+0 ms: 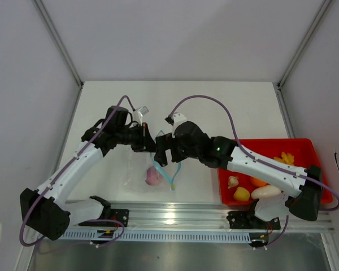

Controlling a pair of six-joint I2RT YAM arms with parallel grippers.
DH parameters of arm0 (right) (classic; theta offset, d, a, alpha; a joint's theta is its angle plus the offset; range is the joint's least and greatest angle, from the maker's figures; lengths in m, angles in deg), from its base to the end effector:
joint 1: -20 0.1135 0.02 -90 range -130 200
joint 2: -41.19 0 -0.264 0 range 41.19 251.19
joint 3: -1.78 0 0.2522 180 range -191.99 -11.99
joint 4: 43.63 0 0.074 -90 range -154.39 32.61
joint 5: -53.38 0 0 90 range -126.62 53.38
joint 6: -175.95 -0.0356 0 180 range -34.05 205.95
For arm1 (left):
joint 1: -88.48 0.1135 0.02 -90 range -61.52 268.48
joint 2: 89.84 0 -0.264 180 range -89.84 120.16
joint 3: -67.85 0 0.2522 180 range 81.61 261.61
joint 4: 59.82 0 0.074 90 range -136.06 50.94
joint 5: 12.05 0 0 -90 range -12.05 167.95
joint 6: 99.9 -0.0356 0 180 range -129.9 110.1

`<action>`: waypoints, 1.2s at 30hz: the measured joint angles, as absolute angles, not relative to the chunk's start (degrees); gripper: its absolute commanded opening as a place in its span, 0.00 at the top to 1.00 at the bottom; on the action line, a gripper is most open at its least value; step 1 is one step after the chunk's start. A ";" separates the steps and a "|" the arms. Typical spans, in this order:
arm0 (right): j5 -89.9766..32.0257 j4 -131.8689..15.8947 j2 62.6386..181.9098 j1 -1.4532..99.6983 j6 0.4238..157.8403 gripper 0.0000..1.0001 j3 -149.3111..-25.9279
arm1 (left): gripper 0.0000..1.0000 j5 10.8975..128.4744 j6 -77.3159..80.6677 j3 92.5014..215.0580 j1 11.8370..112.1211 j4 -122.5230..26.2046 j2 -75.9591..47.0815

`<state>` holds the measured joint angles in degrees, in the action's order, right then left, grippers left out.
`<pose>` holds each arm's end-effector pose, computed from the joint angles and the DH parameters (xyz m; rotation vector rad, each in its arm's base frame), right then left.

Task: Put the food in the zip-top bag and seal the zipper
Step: Place the fake vegetable in the zipper food storage bag, then pick up the fake vegetable from the bin.

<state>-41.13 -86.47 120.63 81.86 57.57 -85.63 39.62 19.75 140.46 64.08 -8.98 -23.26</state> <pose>0.1492 0.2731 0.3454 -0.6154 2.2098 0.7846 0.2078 -0.1185 0.3104 0.2425 2.4705 -1.2252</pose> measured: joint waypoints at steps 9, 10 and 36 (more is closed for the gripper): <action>-51.32 -94.21 112.81 76.20 56.67 0.01 -86.33 | 0.99 36.65 20.86 144.96 64.05 -7.45 -24.33; -52.78 -95.00 110.18 74.58 56.04 0.00 -86.20 | 0.99 36.80 21.08 145.29 64.05 -7.69 -25.07; -42.86 -113.33 95.93 46.72 40.08 0.14 -58.22 | 0.99 37.39 22.65 144.70 63.99 -8.28 -22.36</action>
<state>-42.86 -113.33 95.93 46.72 40.08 -58.22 37.39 22.65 144.70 63.99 -8.28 -22.36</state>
